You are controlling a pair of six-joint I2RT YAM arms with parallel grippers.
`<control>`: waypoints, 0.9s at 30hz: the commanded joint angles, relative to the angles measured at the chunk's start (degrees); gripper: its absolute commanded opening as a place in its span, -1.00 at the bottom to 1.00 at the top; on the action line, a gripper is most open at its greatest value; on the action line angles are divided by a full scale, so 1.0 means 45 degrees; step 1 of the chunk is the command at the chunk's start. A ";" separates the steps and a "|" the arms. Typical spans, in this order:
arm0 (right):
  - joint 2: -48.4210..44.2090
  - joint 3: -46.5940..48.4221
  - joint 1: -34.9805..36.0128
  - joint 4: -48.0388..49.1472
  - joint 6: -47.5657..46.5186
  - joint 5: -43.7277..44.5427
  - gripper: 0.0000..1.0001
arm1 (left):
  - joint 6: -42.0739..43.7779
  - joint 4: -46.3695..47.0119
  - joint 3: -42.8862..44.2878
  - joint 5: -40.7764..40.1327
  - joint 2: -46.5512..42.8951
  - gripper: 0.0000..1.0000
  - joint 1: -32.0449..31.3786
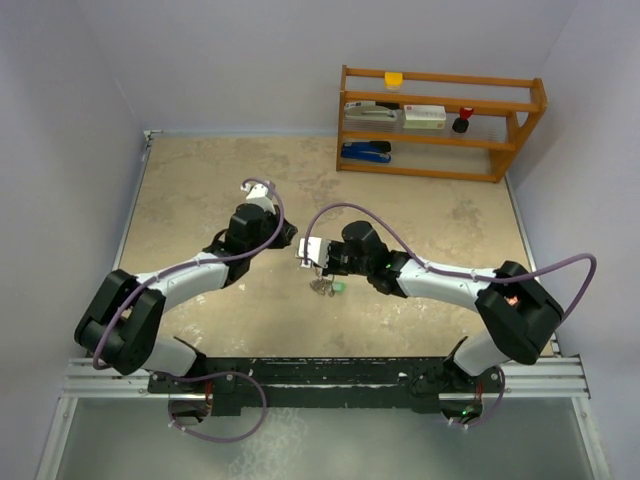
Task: Put the keys on the keyring
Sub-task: Pick up the key from the center of the board.
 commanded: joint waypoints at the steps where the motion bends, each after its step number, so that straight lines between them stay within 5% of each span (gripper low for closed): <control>1: -0.0463 -0.0061 0.0049 0.0427 -0.0172 0.0093 -1.00 | 0.1111 0.0196 0.0472 0.0264 -0.0228 -1.00 0.0075; 5: -0.0467 -0.0081 0.0042 0.0447 -0.0144 0.0074 -1.00 | 0.0930 -0.0907 0.1067 0.0334 0.0576 -0.91 0.0080; 9: -0.0484 -0.0102 0.0049 0.0359 -0.0159 0.0049 -1.00 | 0.0429 -0.1479 0.1157 0.0136 0.1324 -0.06 0.0070; 10: -0.0503 -0.0136 0.0053 0.0377 -0.0135 0.0035 -1.00 | 0.0278 -0.1331 0.1044 0.0158 0.1401 0.02 0.0079; 19: -0.0623 -0.0301 0.0045 0.0429 -0.0100 0.0049 -1.00 | -0.0356 -0.1282 0.1107 0.0012 0.2034 0.30 0.0080; 22: -0.0690 -0.0369 0.0053 0.0484 -0.0068 0.0057 -1.00 | -0.0619 -0.1155 0.1115 0.0036 0.2200 0.06 0.0090; 25: -0.0757 -0.0428 0.0047 0.0496 -0.0055 0.0087 -1.00 | -0.1029 -0.1098 0.1279 0.0065 0.2253 -0.94 0.0162; 27: -0.0858 -0.0448 0.0038 0.0427 -0.0056 0.0148 -1.00 | -0.1269 -0.1291 0.1569 0.0271 0.2173 -1.00 0.0364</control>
